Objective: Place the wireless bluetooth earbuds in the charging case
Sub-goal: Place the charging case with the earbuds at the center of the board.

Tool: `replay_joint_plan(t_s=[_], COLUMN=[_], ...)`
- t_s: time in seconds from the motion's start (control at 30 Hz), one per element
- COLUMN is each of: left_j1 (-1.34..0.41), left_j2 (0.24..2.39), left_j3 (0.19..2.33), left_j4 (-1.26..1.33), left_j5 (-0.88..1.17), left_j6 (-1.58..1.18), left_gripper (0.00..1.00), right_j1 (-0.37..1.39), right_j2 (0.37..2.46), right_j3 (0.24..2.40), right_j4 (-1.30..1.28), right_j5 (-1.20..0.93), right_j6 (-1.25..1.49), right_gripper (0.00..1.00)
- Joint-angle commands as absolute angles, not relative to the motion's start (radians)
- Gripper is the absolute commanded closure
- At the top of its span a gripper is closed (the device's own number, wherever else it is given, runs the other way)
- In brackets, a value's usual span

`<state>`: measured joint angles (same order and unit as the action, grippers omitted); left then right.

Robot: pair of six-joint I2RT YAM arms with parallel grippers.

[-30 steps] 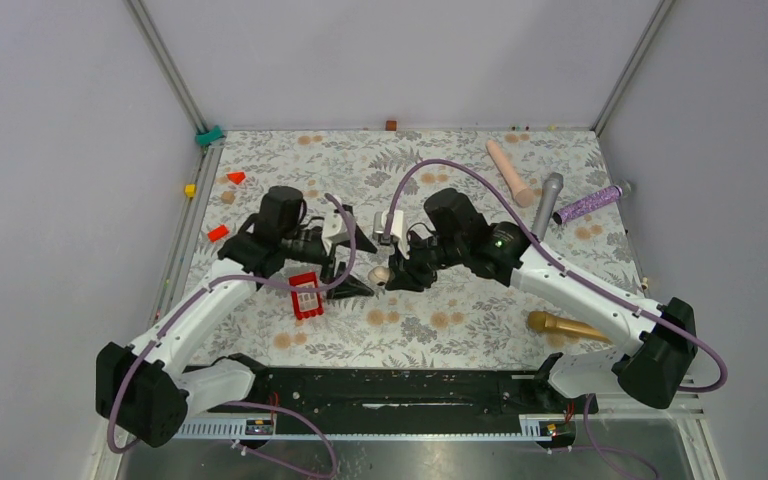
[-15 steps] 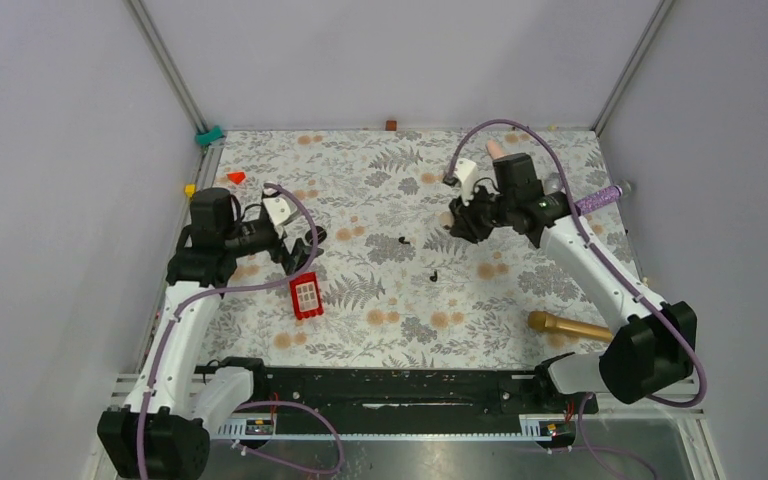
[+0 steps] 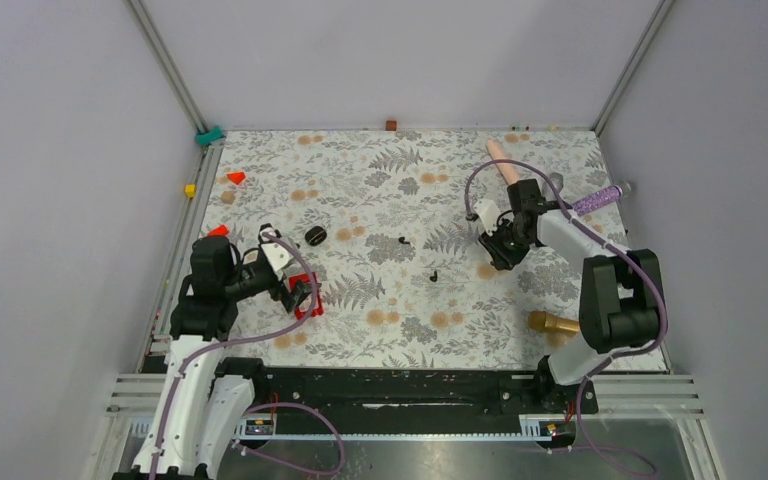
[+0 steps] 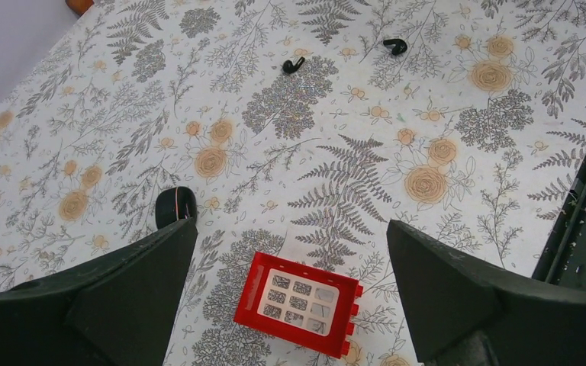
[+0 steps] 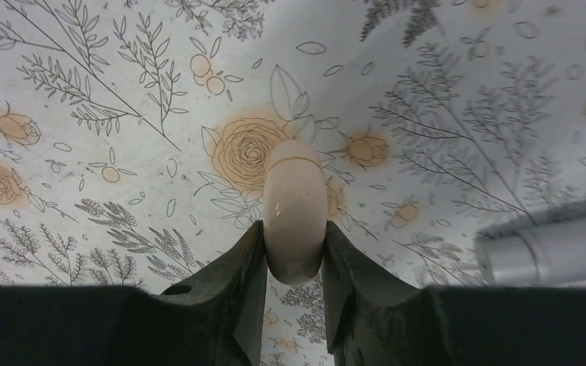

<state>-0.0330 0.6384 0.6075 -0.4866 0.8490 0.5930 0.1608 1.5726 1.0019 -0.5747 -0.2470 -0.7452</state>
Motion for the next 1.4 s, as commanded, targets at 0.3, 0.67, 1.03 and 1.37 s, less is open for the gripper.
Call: replay_joint_plan(t_s=[0.3,0.67,1.03,1.37], left_j1=[-0.004,-0.001,0.024,0.024], left_j2=[0.73,0.73,0.751,0.764], left_j3=[0.619,0.609,0.607,0.611], left_j4=[-0.475,-0.474,-0.473,-0.474], left_j5=[0.924,0.947,0.945,0.947], left_j6=[0.616,0.629,0.637,0.636], left_gripper=[0.01,0.01,0.01,0.01], right_j1=[0.265,0.451,0.495,0.499], right_j2=[1.701,1.881,2.046,2.058], right_j3=[1.106,1.362,1.566,1.571], right_j4=[-0.628,-0.627,-0.702,-0.708], right_j5=[-0.289,-0.23,-0.187,-0.122], right_j6=[-0.753,-0.659,-0.572,-0.573], right_gripper=[0.97,0.95,0.87,0.42])
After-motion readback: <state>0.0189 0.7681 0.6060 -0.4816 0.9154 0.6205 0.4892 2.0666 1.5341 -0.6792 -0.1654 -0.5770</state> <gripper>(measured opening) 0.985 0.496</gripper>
